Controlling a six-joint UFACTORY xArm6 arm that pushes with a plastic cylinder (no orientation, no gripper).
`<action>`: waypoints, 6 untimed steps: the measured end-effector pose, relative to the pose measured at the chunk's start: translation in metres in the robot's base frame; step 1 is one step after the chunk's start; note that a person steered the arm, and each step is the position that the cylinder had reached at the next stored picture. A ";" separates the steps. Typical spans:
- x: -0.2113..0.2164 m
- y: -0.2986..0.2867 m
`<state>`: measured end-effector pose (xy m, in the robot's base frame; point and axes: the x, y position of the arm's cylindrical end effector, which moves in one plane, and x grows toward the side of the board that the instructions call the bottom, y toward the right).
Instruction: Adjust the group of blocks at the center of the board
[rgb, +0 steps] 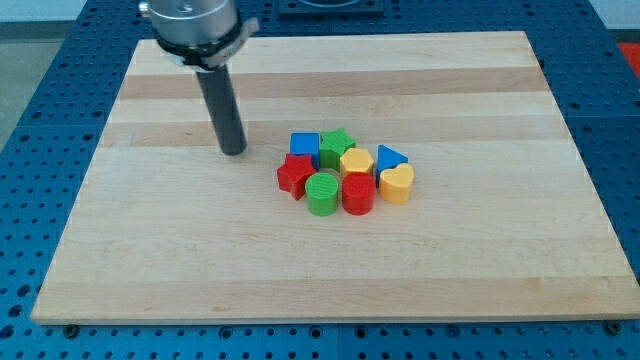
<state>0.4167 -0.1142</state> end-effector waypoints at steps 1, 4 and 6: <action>0.009 0.032; 0.008 0.090; -0.019 0.034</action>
<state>0.3982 -0.0807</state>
